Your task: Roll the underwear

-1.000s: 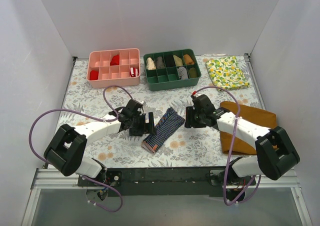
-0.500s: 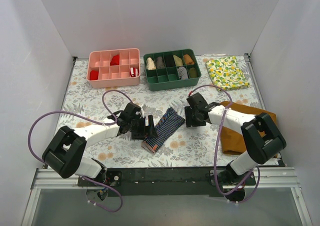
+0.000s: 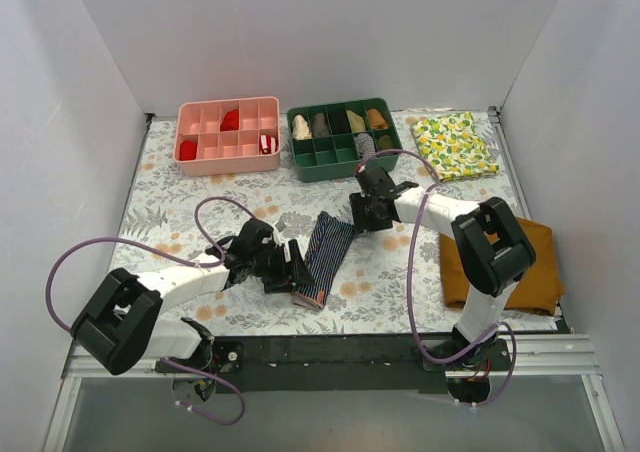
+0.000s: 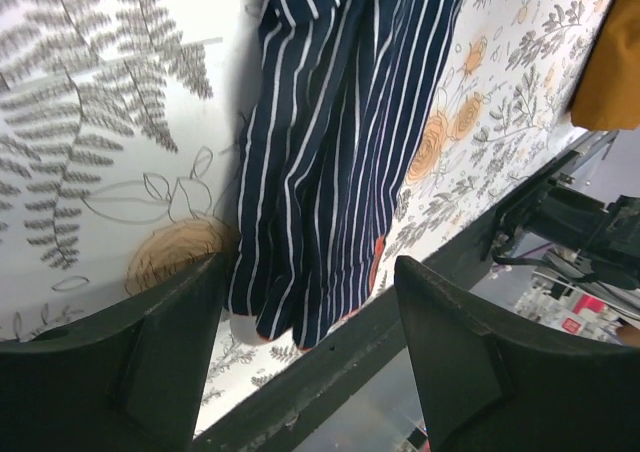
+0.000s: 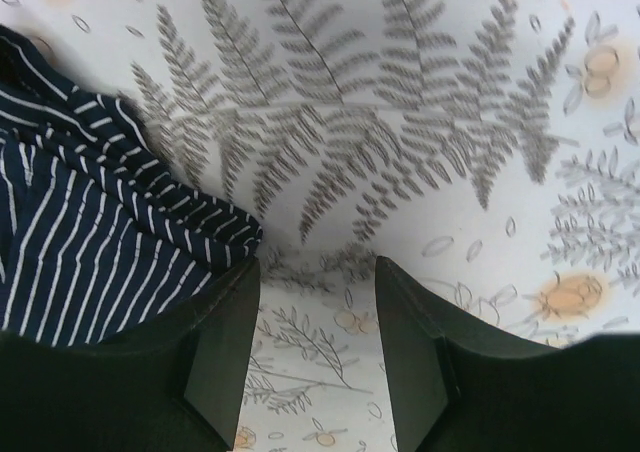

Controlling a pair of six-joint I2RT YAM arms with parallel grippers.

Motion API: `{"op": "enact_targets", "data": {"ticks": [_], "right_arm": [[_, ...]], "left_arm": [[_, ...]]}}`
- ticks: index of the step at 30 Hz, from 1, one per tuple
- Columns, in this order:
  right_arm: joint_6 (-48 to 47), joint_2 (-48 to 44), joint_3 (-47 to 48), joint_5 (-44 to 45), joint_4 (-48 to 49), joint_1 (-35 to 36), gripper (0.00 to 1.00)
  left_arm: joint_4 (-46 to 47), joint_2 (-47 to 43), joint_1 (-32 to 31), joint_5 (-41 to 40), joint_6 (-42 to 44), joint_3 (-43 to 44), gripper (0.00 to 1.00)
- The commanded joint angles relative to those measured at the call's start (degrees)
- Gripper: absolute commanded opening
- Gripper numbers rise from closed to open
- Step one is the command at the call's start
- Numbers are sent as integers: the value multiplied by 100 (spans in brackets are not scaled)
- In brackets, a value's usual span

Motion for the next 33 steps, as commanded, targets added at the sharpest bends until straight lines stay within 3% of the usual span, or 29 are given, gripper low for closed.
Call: {"op": "enact_targets", "data": {"ticks": [1, 6, 13, 22, 33], "right_arm": [[-402, 443, 554, -259, -29, 8, 58], [-675, 532, 968, -92, -275, 0, 58], [-571, -355, 109, -31, -214, -53, 59], [-289, -1410, -693, -250, -257, -62, 59], [-298, -2043, -886, -628, -468, -62, 59]], "left_arm": [[86, -236, -106, 99, -351, -315, 68], [201, -246, -123, -128, -107, -290, 72], [200, 359, 105, -139, 527, 273, 77], [868, 1108, 263, 1004, 616, 54, 69], [1054, 853, 263, 1014, 290, -360, 65]]}}
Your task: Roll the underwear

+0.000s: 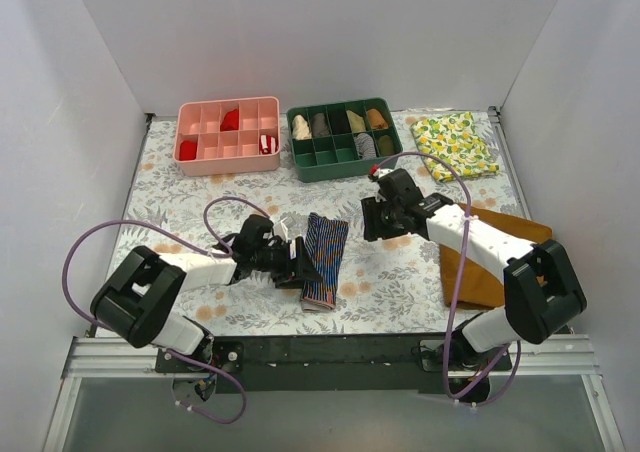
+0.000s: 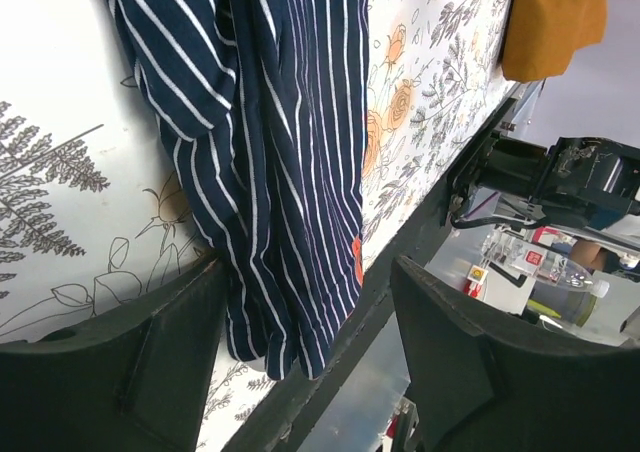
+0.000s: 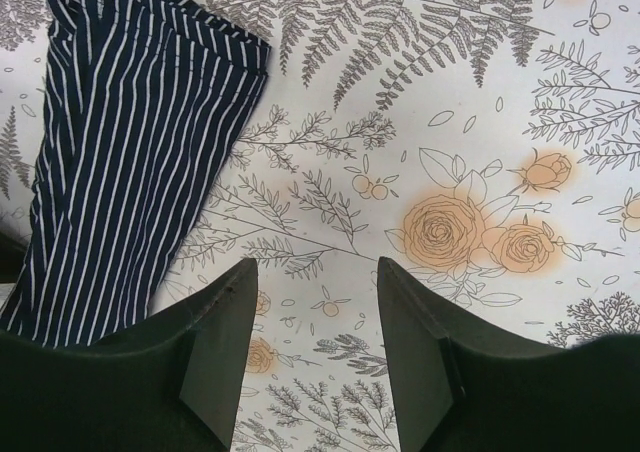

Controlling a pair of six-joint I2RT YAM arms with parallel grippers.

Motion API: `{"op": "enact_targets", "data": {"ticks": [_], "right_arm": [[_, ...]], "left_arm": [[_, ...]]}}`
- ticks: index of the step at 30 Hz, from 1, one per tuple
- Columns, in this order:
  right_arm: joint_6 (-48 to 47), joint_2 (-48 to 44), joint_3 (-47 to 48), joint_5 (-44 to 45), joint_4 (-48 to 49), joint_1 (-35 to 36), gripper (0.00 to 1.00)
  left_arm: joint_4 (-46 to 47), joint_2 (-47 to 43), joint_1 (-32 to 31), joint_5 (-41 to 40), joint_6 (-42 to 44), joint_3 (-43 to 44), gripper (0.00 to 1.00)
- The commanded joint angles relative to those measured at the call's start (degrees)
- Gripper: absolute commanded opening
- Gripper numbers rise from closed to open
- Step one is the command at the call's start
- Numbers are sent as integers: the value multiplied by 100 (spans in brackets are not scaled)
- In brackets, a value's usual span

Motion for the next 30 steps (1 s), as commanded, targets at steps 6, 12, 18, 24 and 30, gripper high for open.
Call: {"op": "enact_targets", "data": {"ticks": [6, 12, 18, 24, 30], "right_arm": [[72, -420, -196, -365, -117, -5, 59], [160, -596, -319, -523, -90, 12, 59], [230, -719, -398, -628, -29, 56, 59], [283, -868, -565, -927, 85, 153, 58], [81, -1194, -812, -1200, 402, 478, 58]], "left_arm": [[-852, -188, -10, -630, -77, -345, 68], [-993, -294, -10, -920, -130, -415, 69], [-686, 119, -10, -710, -95, -407, 57], [-529, 356, -10, -735, -60, -275, 45], [-624, 778, -10, -753, 142, 243, 20]]}}
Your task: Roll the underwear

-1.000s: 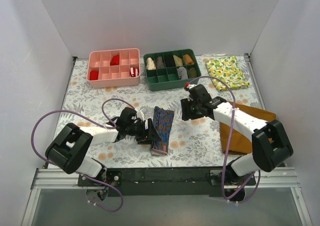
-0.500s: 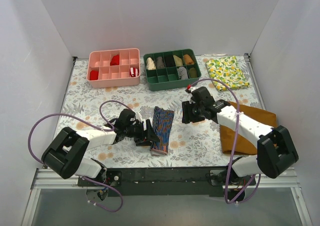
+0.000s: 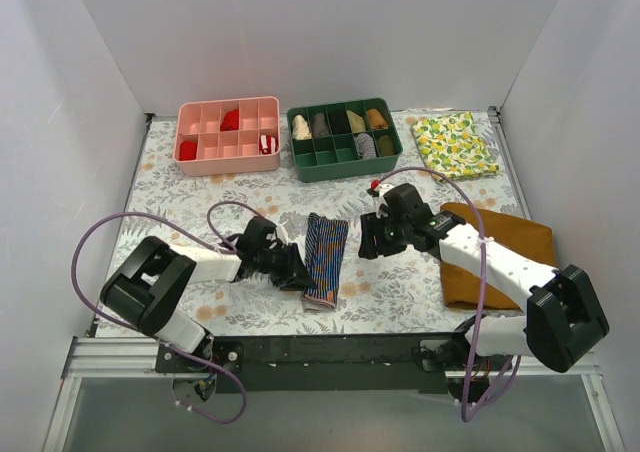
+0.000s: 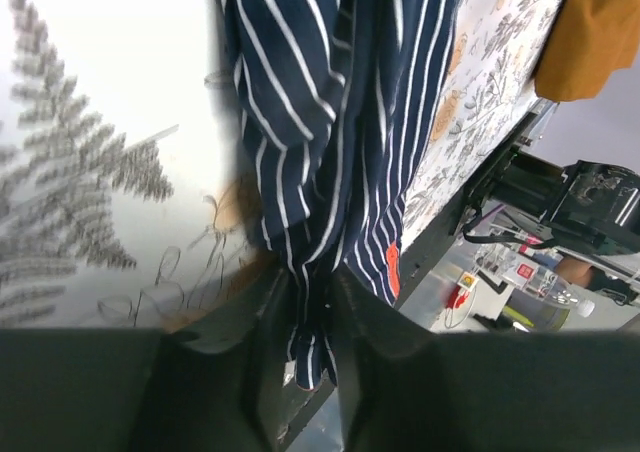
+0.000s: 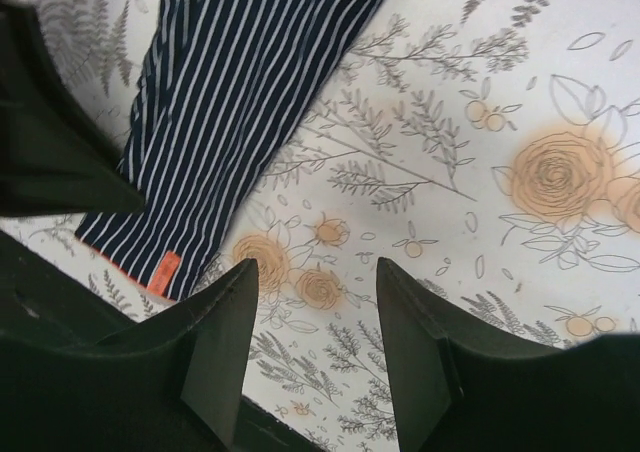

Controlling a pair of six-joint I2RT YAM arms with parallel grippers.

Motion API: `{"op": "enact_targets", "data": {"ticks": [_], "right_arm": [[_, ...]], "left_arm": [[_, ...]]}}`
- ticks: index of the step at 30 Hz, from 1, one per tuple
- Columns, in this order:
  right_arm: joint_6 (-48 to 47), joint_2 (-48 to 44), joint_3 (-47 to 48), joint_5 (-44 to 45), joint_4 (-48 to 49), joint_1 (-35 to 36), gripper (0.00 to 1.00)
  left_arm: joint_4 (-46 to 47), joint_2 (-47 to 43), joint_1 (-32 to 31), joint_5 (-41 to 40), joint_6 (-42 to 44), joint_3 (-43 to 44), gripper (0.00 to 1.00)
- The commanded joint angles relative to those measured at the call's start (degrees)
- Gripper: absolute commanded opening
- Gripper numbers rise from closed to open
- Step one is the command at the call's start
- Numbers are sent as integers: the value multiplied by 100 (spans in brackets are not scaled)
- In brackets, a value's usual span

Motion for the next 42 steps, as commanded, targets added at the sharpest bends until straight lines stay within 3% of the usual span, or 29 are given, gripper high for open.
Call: {"op": "enact_targets", "data": {"ticks": [1, 10, 16, 23, 29, 42], "right_arm": [[-199, -324, -86, -267, 332, 381, 58], [-990, -325, 186, 436, 209, 1594, 59], [-1710, -325, 178, 727, 226, 2017, 62], [-2360, 0, 274, 1709, 463, 2536, 64], [-2686, 440, 555, 2360, 631, 2888, 65], [-3091, 765, 582, 2502, 1193, 3485, 68]], "left_arm": [[-704, 501, -27, -650, 446, 302, 19], [-1953, 1240, 201, -668, 1491, 1691, 9], [-3023, 1976, 579, -440, 2159, 2683, 3], [-3974, 2769, 729, -62, 2669, 3589, 0], [-4695, 2972, 737, 8, 2855, 4082, 0], [-5460, 2822, 746, 246, 2723, 4477, 0]]}}
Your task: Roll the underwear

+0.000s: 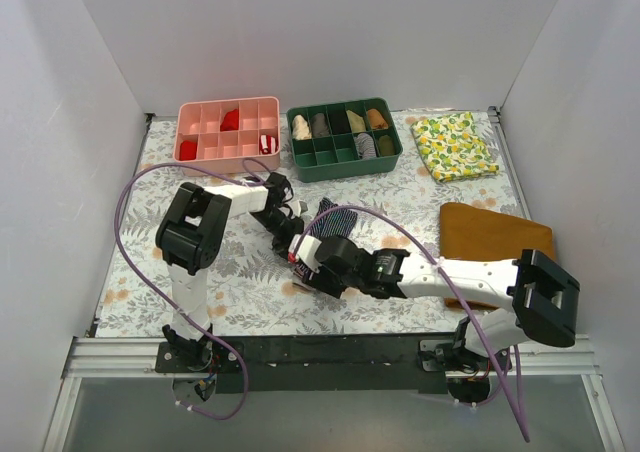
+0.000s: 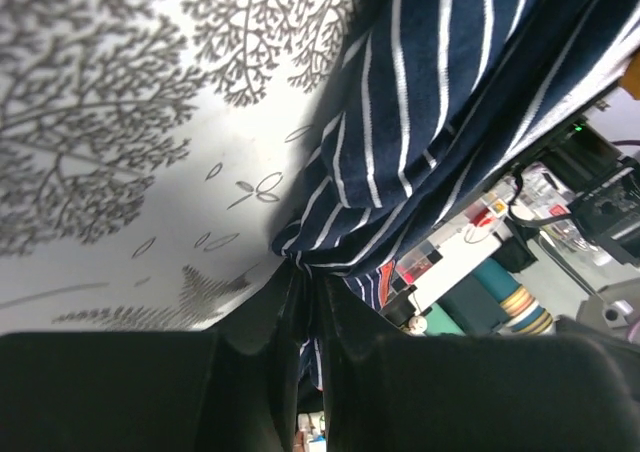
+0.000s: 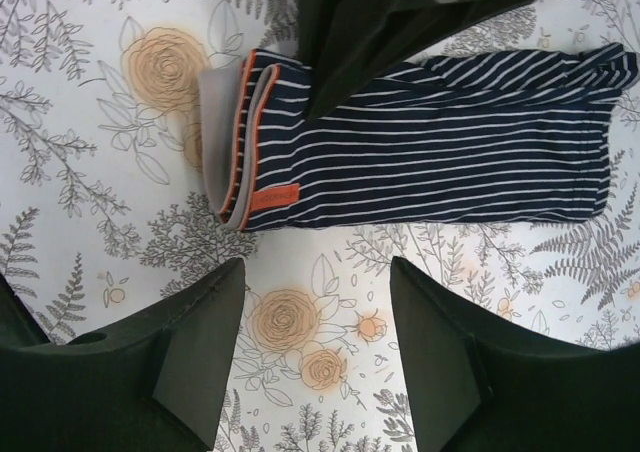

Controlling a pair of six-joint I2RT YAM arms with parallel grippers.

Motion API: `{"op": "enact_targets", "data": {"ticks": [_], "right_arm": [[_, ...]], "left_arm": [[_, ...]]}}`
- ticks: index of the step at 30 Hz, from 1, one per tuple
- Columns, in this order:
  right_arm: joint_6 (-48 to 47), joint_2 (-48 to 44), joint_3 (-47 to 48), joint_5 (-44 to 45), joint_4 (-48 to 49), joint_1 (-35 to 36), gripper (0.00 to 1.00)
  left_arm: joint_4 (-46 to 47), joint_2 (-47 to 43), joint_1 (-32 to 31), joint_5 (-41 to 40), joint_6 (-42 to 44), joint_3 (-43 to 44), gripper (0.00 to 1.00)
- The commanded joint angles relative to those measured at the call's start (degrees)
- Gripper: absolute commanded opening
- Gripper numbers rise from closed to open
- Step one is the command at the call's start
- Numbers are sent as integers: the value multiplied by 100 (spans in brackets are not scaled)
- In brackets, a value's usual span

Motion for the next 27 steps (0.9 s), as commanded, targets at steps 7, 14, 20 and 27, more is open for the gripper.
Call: {"op": "enact_targets", "data": {"ticks": [7, 14, 20, 27], "right_arm": [[-210, 241, 318, 302, 299, 727, 68], [-228, 715, 353, 810, 677, 965, 70], [-157, 1374, 406, 1723, 1203, 1079, 70], [-298, 1787, 142, 2226, 1934, 1123, 70]], "left_arm": [[-517, -61, 42, -226, 25, 664, 0], [-491, -35, 42, -76, 7, 734, 0], [-342, 45, 51, -41, -1, 594, 0], [-210, 115, 51, -41, 25, 471, 0]]}}
